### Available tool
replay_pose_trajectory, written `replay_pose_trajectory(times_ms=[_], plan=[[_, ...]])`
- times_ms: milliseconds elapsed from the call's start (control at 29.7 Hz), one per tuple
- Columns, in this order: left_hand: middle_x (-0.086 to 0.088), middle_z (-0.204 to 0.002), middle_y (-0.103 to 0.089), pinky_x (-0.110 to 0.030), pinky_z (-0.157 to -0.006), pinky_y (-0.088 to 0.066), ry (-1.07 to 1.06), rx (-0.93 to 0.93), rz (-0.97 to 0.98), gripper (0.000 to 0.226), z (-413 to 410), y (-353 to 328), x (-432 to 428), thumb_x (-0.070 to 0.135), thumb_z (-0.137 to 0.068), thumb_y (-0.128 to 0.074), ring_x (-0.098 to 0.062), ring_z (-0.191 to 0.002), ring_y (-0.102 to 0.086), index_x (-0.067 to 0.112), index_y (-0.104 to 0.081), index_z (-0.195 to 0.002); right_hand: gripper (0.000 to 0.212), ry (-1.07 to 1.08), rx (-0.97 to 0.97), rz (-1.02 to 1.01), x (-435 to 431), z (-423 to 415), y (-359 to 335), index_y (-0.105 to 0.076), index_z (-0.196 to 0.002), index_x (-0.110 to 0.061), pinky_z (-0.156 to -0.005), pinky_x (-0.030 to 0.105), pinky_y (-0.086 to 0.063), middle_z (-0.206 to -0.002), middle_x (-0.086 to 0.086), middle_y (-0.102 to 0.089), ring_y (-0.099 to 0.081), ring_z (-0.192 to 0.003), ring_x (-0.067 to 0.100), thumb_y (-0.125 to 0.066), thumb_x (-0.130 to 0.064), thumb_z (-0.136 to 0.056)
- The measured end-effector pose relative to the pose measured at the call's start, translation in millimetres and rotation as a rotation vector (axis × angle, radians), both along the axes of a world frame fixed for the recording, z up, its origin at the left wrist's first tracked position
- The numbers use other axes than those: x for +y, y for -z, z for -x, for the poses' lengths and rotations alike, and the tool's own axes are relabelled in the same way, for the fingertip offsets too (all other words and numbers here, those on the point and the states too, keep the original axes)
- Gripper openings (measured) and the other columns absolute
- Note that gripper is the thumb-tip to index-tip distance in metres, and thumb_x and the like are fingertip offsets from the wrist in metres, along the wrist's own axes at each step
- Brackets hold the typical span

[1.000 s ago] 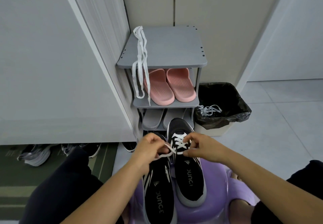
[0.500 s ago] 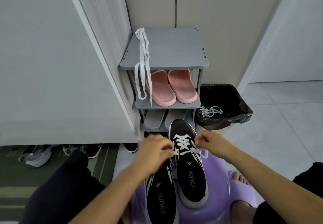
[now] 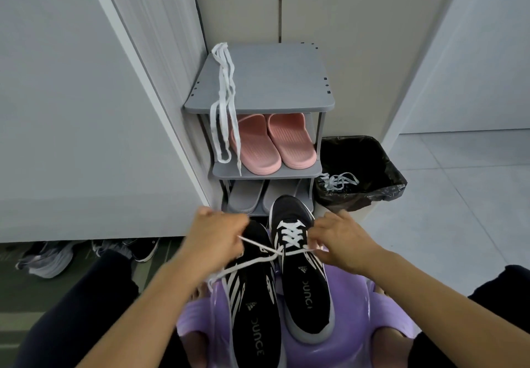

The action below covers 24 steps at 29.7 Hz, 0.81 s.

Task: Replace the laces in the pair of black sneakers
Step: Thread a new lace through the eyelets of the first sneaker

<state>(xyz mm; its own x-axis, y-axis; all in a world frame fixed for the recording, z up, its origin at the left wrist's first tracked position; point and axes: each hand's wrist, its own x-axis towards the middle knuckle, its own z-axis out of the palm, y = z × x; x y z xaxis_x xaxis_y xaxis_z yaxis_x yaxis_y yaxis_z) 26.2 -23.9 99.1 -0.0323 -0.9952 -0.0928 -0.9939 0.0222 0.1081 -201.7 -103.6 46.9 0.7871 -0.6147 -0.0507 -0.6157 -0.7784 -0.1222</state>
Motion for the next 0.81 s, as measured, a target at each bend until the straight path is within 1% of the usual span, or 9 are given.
replay_pose_trajectory(times_ms=[67, 202, 270, 371, 506, 573, 641, 708, 809], plan=[[0.007, -0.075, -0.052, -0.026, -0.085, -0.034, -0.151, -0.22, -0.086, 0.024, -40, -14, -1, 0.02, -0.087, -0.05, -0.014, -0.08, -0.053, 0.024, -0.033, -0.071, 0.028, 0.067, 0.053, 0.095, -4, 2, -1, -0.062, -0.064, -0.032, -0.068, 0.024, -0.033, -0.063, -0.009, -0.057, -0.059, -0.064, 0.012, -0.083, -0.04, -0.047], [0.007, -0.1, -0.055, -0.03, -0.081, -0.032, -0.421, -0.361, -0.337, 0.007, -89, -31, 5, 0.023, -0.088, -0.051, -0.015, -0.098, -0.053, 0.027, -0.046, -0.086, 0.021, 0.298, 0.05, -0.206, -7, 9, -1, -0.055, -0.106, -0.025, -0.09, 0.027, -0.033, -0.1, -0.006, -0.057, -0.053, -0.103, 0.015, -0.053, -0.037, -0.089], [0.007, -0.117, -0.053, -0.031, -0.091, -0.036, -0.299, -0.174, -0.295, 0.021, -69, -14, 3, 0.036, -0.09, -0.055, -0.014, -0.107, -0.052, 0.029, -0.051, -0.11, 0.007, 0.405, -0.064, -0.344, -7, 7, 2, -0.054, -0.094, -0.025, -0.08, 0.026, -0.039, -0.091, -0.007, -0.055, -0.055, -0.091, 0.014, -0.052, -0.03, -0.09], [0.004, -0.117, -0.056, -0.024, -0.095, -0.04, -0.025, 0.388, -0.243, 0.031, 0, 13, 1, 0.034, -0.09, -0.057, -0.012, -0.108, -0.054, 0.023, -0.057, -0.119, 0.008, 0.535, -0.191, -0.557, -5, 2, 0, -0.055, -0.086, -0.018, -0.073, 0.028, -0.045, -0.083, -0.004, -0.062, -0.059, -0.081, 0.018, -0.049, -0.019, -0.09], [0.005, -0.108, -0.059, -0.028, -0.093, -0.036, 0.043, 0.296, -0.194, 0.026, 46, 36, -3, 0.036, -0.089, -0.057, -0.012, -0.104, -0.053, 0.02, -0.06, -0.109, 0.006, 0.52, -0.297, -0.775, -1, -1, -5, -0.055, -0.091, -0.018, -0.064, 0.018, -0.046, -0.074, -0.007, -0.062, -0.057, -0.065, 0.008, -0.049, -0.017, -0.091], [0.008, -0.092, -0.061, -0.021, -0.081, -0.039, -0.062, 0.413, -0.252, 0.019, 41, 38, -5, 0.032, -0.086, -0.062, -0.011, -0.089, -0.056, 0.019, -0.063, -0.099, 0.008, 0.498, -0.308, -0.817, 1, -3, -5, -0.052, -0.1, -0.019, -0.058, 0.011, -0.042, -0.076, -0.007, -0.062, -0.056, -0.061, 0.003, -0.051, -0.02, -0.092], [0.011, -0.074, -0.055, -0.01, -0.061, -0.036, -0.123, 0.578, -0.341, 0.009, 32, 37, -5, 0.026, -0.083, -0.068, -0.004, -0.068, -0.051, 0.02, -0.063, -0.087, 0.012, 0.49, -0.309, -0.849, 4, -5, -3, -0.05, -0.104, -0.023, -0.064, 0.017, -0.044, -0.079, -0.005, -0.06, -0.055, -0.062, 0.005, -0.053, -0.024, -0.092], [0.012, -0.071, -0.049, -0.01, -0.055, -0.033, -0.113, 0.518, -0.294, 0.013, 27, 30, -2, 0.024, -0.084, -0.066, -0.001, -0.063, -0.045, 0.023, -0.054, -0.078, 0.018, 0.474, -0.3, -0.883, 5, -4, -3, -0.05, -0.106, -0.025, -0.069, 0.022, -0.044, -0.083, -0.005, -0.058, -0.054, -0.068, 0.006, -0.058, -0.03, -0.09], [0.009, -0.085, -0.048, -0.022, -0.066, -0.033, 0.016, 0.191, -0.134, 0.01, 28, 21, 10, 0.025, -0.089, -0.055, -0.012, -0.082, -0.049, 0.023, -0.048, -0.083, 0.037, 0.487, -0.299, -0.993, 9, -4, -6, -0.047, -0.112, -0.027, -0.072, 0.022, -0.043, -0.087, -0.002, -0.057, -0.053, -0.074, 0.007, -0.067, -0.037, -0.082]])
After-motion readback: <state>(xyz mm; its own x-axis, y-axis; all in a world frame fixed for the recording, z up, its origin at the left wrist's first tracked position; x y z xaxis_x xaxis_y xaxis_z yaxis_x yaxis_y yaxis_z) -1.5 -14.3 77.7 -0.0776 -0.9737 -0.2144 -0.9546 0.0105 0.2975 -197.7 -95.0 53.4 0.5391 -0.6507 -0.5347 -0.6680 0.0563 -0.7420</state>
